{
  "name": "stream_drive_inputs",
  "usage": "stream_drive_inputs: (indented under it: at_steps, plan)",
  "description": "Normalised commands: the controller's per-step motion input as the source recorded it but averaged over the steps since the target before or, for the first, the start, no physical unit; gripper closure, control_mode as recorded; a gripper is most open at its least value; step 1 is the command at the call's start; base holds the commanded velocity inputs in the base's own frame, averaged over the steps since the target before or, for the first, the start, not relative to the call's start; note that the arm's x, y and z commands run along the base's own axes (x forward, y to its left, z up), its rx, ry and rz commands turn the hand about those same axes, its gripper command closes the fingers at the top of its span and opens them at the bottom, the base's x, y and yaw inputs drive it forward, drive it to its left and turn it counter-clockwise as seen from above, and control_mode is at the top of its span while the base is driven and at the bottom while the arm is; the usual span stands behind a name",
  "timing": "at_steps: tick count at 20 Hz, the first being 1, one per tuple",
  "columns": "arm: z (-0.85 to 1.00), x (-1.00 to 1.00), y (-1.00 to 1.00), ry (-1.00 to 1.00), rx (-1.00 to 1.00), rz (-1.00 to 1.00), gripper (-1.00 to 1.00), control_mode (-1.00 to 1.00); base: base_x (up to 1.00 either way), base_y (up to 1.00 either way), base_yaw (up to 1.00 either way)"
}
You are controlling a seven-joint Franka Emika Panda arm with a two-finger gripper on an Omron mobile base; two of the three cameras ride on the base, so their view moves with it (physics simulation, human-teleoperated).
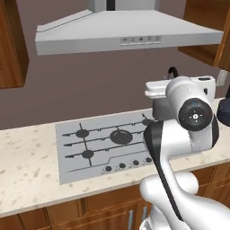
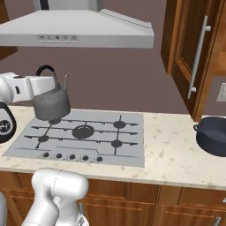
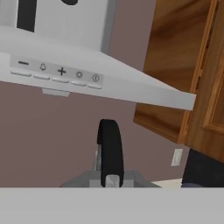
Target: Pick the kettle from the cabinet and place it on a stove burner. Then pick the pot from the counter and place it on another stove burner. Finally, turn both burners on.
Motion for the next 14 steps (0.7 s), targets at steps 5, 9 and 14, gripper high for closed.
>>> stream_drive_inputs:
  at_steps: [5,9,14]
  plan:
    - [-0.12,0.0,0.21,0.0,0.0,0.0,1.0,-1.0,0.0,0.0,0.0]
    - [-0.16,0.0,0.33,0.0,0.0,0.0,1.0,-1.0,0.0,0.0,0.0]
    - [-0.13,0.06,0.38,0.0,0.0,0.0,1.0,-1.0,0.0,0.0,0.0]
